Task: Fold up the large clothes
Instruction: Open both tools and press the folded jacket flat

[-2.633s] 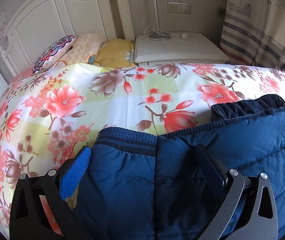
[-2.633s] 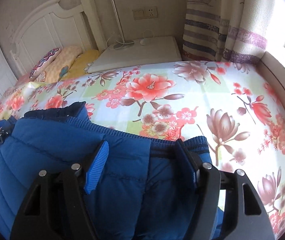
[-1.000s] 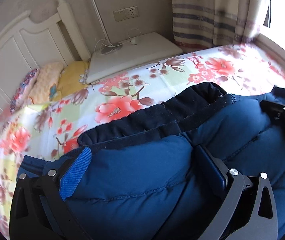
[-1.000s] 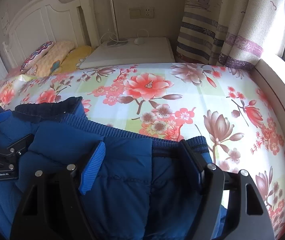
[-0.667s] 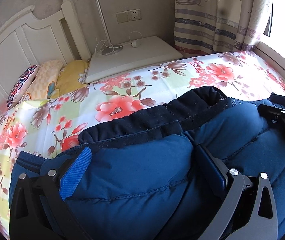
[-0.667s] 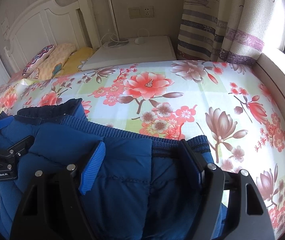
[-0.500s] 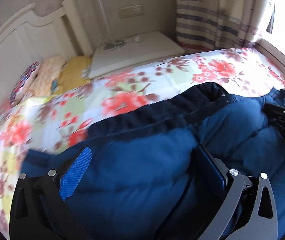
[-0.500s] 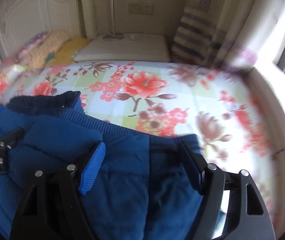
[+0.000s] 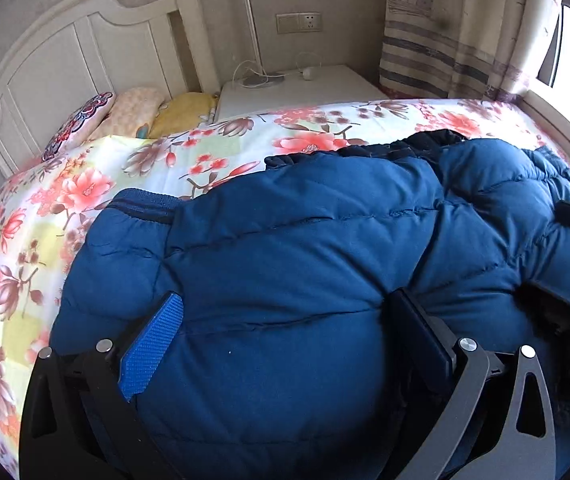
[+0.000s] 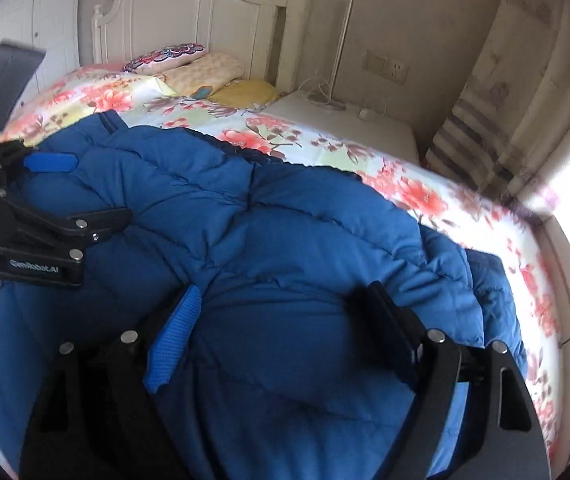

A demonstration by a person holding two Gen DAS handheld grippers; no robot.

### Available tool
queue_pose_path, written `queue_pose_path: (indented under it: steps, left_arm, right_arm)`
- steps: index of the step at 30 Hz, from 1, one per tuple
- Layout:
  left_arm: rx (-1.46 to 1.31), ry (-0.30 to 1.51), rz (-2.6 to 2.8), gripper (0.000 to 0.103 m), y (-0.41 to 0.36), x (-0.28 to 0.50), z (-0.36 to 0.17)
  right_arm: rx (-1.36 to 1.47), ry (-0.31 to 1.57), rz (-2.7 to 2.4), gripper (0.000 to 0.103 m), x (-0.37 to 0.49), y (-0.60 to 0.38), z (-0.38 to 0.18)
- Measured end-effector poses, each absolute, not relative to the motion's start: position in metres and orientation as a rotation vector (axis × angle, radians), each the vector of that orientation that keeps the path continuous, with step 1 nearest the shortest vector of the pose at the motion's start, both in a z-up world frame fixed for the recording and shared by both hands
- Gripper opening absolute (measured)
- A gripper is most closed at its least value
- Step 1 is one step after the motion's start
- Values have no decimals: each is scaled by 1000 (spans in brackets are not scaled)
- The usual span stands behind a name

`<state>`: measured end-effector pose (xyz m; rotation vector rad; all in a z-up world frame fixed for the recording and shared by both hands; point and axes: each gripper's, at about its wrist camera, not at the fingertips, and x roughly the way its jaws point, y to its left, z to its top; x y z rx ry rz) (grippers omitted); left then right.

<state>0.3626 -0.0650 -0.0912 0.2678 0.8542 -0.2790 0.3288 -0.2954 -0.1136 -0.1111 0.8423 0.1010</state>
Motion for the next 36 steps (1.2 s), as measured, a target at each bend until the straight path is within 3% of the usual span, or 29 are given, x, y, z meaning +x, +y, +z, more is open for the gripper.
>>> queue_pose_path:
  steps: [5,11,17,22,28,36]
  left_arm:
    - [212,771,-170,99,-14,353,-66]
    - [2,879,-140,99,49,374,-90]
    - [108,833,-64,99,33,365,-81]
    - [150,699,-168,99,-1,309,-52]
    - [366,670,-191,99,-71,281,-92]
    - [201,733,-231,99,-35,283,-87]
  right_arm:
    - [-13,810,15,82,295,-355,-101]
    - [226,807,48,86,282,-413,-125]
    - [138,795,-20,84,278,-400,-119]
    - [47,688,52,83,240,-352,-86]
    - [-195,732,105,85,235,-273,-112]
    - [-117,731,90,86,221,-301,-112]
